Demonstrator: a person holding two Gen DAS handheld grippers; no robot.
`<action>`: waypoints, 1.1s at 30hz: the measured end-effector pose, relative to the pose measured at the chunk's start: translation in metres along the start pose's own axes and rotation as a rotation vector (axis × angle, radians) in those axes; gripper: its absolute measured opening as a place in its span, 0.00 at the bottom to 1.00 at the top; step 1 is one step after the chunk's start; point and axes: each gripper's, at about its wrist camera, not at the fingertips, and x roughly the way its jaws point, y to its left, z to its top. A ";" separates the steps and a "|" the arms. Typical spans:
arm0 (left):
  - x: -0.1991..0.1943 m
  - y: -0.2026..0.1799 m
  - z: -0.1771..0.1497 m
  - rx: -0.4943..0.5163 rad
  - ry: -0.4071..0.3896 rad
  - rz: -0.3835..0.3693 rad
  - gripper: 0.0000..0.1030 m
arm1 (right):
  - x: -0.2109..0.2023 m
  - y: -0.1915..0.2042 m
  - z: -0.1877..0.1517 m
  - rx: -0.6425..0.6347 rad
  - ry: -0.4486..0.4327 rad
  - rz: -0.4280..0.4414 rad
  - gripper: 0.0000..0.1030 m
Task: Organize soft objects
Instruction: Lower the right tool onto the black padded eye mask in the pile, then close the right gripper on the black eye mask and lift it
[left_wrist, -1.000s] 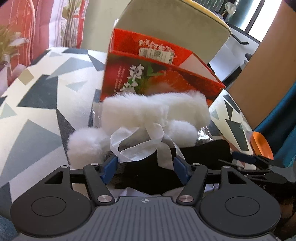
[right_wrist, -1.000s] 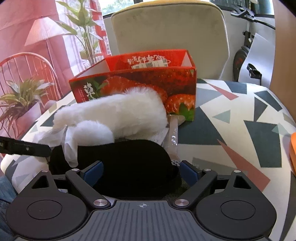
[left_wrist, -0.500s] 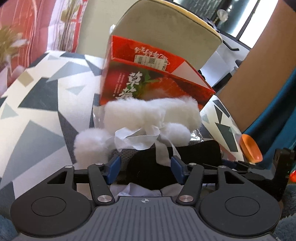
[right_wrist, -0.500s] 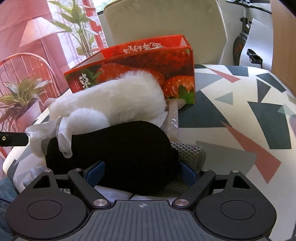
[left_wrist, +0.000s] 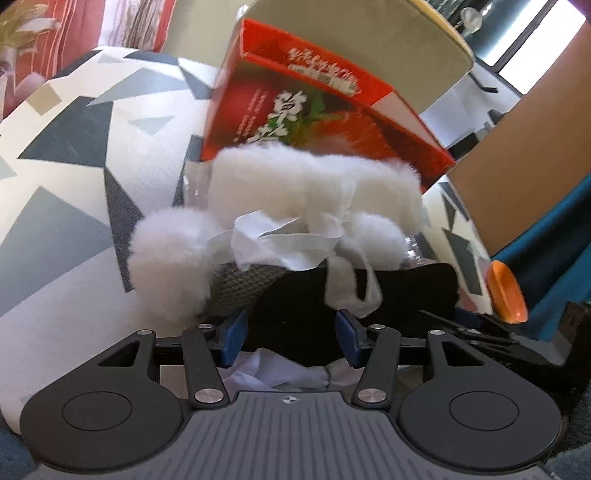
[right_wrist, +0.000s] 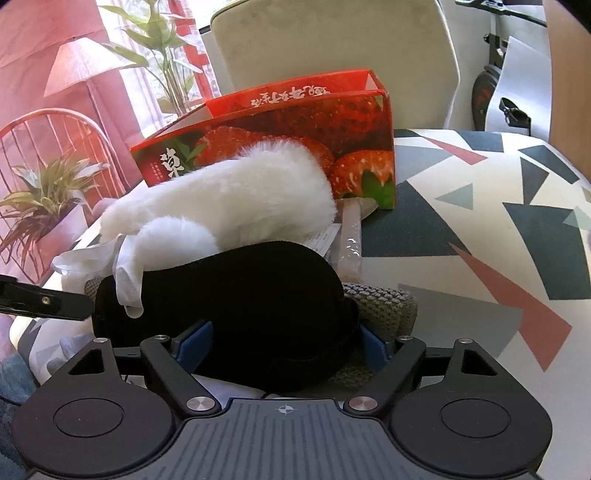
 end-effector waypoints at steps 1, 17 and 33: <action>0.001 0.002 0.000 -0.006 0.003 0.006 0.53 | 0.000 0.000 0.000 0.001 -0.001 0.000 0.76; 0.023 0.000 0.005 0.045 0.045 -0.026 0.53 | -0.008 -0.002 0.004 -0.036 -0.047 -0.032 0.70; 0.010 -0.006 0.005 0.056 -0.005 -0.012 0.26 | -0.013 -0.004 0.005 -0.043 -0.072 -0.021 0.56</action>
